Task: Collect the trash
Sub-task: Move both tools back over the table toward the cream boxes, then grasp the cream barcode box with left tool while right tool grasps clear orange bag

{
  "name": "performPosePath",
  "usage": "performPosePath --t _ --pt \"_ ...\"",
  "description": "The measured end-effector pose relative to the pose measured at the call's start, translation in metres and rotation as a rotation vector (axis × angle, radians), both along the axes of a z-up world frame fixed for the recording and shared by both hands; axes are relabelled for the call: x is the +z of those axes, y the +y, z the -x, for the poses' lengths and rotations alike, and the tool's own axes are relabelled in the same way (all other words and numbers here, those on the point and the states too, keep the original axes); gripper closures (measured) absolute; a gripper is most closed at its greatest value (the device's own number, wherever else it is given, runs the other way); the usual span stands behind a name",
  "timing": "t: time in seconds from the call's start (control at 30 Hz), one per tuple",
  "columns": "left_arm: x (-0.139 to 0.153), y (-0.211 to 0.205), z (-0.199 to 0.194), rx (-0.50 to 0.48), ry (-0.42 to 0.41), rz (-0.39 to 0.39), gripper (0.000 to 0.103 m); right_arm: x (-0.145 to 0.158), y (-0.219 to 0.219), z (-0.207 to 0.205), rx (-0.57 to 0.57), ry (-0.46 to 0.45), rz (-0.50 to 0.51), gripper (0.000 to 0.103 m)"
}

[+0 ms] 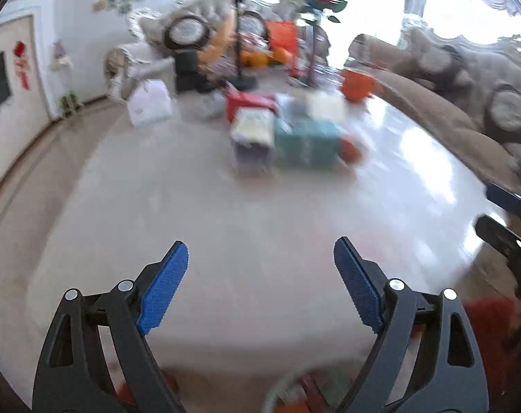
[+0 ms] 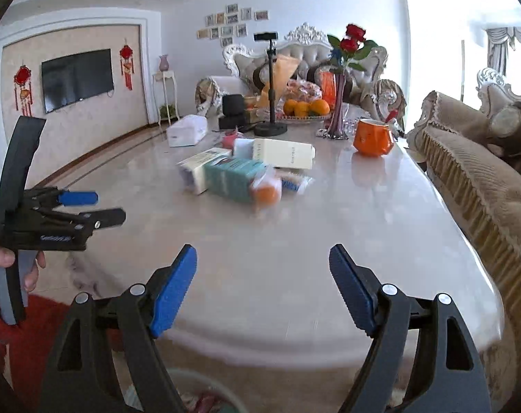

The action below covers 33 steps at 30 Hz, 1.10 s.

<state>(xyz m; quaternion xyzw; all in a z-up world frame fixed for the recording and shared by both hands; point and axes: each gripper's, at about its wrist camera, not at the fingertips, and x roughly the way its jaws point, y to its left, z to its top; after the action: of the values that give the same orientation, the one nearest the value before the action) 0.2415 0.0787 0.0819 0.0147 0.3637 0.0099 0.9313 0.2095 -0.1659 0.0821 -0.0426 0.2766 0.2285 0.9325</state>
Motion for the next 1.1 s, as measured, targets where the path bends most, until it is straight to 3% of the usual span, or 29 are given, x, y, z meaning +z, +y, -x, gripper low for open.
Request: performPosePath --t 0.1,0.37,0.57,0.83,1.1 --pt "-0.003 0.001 -0.041 0.025 -0.005 -0.035 0.018 -0.004 0.009 -0.039 0.005 0.032 0.014 0.028" --pt "-0.018 0.007 -0.119 0.022 0.057 0.004 0.018 -0.023 0.031 -0.105 0.049 0.131 0.057 0.028" --pt "-0.024 0.017 -0.140 0.024 0.071 0.015 0.018 -0.026 0.041 -0.125 0.071 0.187 0.029 0.028" --pt "-0.027 0.034 -0.158 0.009 0.094 0.022 0.018 -0.027 0.049 -0.144 0.054 0.205 0.089 0.028" --pt "-0.037 0.026 -0.190 -0.012 0.154 -0.049 0.018 -0.031 0.068 -0.164 0.054 0.250 0.167 0.028"
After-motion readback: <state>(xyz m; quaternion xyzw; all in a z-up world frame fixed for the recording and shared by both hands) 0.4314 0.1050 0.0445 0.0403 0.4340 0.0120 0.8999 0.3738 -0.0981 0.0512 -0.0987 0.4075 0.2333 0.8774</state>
